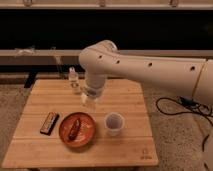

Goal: Place the white sponge in the ceramic cup

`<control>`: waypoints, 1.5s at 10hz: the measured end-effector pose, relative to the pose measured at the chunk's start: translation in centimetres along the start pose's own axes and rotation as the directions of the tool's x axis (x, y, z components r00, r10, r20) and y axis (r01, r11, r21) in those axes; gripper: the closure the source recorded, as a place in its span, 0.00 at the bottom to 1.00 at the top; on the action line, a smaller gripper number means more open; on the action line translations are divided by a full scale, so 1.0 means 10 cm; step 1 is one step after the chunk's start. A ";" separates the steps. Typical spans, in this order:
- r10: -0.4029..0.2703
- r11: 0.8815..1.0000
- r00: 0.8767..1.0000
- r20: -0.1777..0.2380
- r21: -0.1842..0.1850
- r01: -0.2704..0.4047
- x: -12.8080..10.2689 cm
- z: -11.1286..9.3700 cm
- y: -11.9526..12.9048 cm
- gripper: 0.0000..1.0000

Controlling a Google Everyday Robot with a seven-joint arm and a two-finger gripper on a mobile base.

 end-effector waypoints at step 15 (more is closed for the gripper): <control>0.087 0.994 0.996 0.034 -0.068 -0.084 0.99 -0.10 0.67 0.98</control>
